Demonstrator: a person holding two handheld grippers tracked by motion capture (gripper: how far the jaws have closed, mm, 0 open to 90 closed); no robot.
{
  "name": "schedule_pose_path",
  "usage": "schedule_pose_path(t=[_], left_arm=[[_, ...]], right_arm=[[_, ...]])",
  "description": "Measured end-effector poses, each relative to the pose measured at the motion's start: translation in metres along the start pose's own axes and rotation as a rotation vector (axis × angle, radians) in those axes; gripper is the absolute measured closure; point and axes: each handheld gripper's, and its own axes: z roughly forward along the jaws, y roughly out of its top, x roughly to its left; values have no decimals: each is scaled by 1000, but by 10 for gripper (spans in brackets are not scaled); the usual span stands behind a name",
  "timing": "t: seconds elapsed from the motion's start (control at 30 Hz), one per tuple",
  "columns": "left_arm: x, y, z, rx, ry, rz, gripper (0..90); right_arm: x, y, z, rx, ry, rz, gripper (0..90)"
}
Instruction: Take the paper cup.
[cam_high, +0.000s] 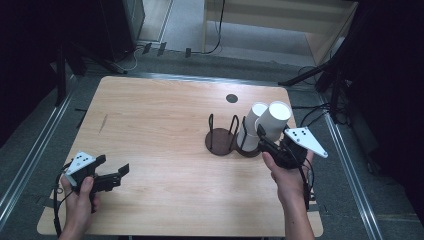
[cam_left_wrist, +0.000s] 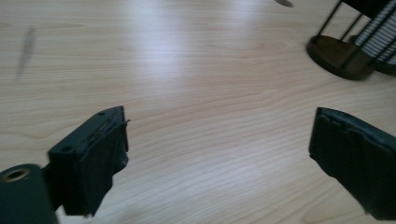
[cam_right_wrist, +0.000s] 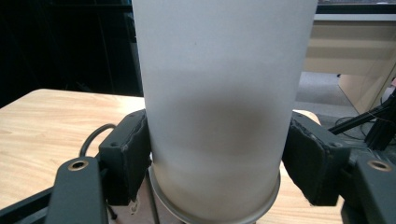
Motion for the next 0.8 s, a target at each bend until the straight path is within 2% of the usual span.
schedule_pose_path(t=[0.03,0.2,0.23,0.27,0.37,0.47,0.67,0.8], left_arm=[[0,0,0,0,0,0,27],[-19,13,9,14,-24,19,26],[-19,13,9,14,-24,19,26],[-26,18,13,15,-42,31,27],[-33,23,16,12,-54,44,27],[-47,30,23,-1,-72,72,27],[-49,30,29,0,-89,67,27],[-57,30,29,-12,-107,97,27]], right_arm=[[0,0,0,0,0,0,284],[10,-4,-10,12,31,-15,284],[13,-5,-11,15,36,-15,284],[15,-7,-12,20,44,-14,284],[20,-10,-12,23,52,-31,284],[29,-19,-12,36,73,-47,284],[40,-34,-9,58,97,-60,284],[47,-40,-7,74,114,-67,285]])
